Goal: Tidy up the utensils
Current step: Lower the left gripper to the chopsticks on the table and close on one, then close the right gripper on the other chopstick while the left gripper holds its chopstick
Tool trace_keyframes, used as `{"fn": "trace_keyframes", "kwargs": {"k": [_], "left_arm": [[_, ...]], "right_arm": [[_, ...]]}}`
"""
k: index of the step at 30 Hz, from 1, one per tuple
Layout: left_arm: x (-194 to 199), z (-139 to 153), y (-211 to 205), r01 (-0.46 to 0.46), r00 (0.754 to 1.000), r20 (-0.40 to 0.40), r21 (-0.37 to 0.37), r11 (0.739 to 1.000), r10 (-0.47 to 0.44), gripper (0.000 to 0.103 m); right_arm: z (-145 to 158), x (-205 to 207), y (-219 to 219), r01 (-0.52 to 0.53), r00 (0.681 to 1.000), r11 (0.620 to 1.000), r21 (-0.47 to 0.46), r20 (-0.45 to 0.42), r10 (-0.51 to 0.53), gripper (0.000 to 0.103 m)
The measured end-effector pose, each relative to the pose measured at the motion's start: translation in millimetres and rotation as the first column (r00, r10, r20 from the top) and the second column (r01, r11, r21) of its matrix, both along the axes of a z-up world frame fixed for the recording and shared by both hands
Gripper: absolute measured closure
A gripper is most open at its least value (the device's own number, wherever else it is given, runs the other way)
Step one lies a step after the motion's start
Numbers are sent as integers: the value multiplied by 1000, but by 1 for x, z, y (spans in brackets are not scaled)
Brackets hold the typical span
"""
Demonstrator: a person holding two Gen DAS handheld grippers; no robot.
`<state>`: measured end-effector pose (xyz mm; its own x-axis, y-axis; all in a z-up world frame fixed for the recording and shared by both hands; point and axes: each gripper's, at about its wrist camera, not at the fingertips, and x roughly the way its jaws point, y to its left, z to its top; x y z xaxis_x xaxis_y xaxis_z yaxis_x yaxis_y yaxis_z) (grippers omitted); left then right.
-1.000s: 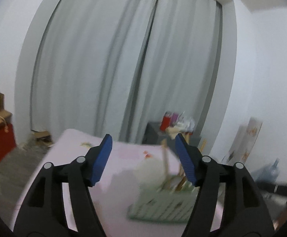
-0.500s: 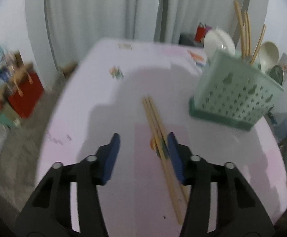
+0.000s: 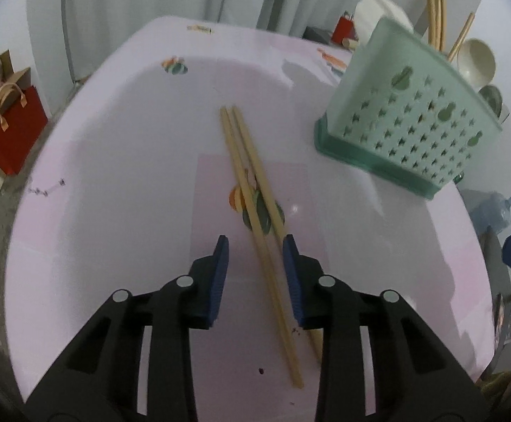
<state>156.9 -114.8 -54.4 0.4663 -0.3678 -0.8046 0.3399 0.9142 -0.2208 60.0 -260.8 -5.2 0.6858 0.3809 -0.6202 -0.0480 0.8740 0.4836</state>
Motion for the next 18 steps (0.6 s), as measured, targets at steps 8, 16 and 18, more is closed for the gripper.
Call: {"fn": "trace_keyframes", "kwargs": {"k": [8, 16, 18], "left_arm": [[0, -2, 9, -14, 1000, 24, -6, 1000, 14, 88], [-6, 0, 27, -42, 999, 28, -15, 999, 42, 101], [-7, 0, 35, -55, 998, 23, -19, 998, 56, 101]], "right_arm": [[-8, 8, 13, -12, 999, 999, -49, -34, 10, 65], [-35, 46, 50, -104, 991, 978, -181, -100, 87, 65], [-43, 56, 62, -144, 986, 964, -226, -119, 119, 67]]}}
